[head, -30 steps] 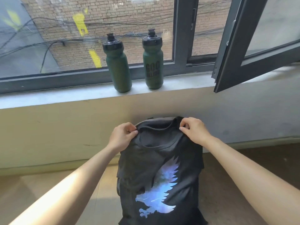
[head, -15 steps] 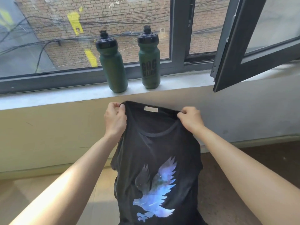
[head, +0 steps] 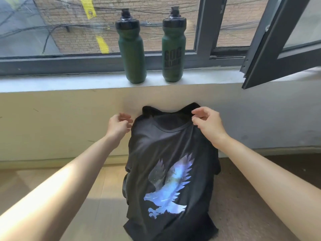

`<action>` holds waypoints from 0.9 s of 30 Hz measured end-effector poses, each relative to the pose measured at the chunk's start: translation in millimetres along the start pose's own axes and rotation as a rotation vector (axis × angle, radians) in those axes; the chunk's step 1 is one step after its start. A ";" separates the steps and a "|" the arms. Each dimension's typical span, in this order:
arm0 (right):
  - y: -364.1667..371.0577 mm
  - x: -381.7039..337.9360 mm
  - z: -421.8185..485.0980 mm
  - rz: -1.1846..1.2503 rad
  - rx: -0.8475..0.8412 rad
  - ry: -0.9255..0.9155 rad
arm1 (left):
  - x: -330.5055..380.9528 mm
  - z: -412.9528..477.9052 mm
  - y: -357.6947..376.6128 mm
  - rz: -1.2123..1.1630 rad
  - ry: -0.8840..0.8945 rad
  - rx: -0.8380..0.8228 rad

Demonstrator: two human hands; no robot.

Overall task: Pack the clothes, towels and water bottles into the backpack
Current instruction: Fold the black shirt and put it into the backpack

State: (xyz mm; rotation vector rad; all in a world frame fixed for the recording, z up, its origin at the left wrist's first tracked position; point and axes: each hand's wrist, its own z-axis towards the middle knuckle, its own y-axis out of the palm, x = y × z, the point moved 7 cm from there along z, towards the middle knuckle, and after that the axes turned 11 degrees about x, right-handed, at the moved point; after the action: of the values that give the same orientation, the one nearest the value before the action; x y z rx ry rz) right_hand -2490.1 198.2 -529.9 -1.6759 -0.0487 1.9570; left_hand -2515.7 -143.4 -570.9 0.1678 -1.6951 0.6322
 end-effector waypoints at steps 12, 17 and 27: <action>143.7 -79.0 -82.7 -0.468 -0.478 -0.752 | -90.5 -7.3 10.6 0.138 -0.188 -0.465; 167.6 -58.1 -66.2 -0.769 -0.505 -0.746 | -100.0 -2.2 19.1 0.120 -0.168 -0.548; 173.6 -44.5 -67.7 -0.991 -0.522 -0.847 | -102.2 7.5 -4.3 -0.126 -0.251 -0.523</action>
State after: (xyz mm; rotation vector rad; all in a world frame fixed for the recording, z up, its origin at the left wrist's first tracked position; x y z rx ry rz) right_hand -2491.4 10.7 -569.7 -0.6392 -1.4813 1.7015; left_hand -2496.5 -174.3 -666.7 -0.0220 -2.0163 0.0611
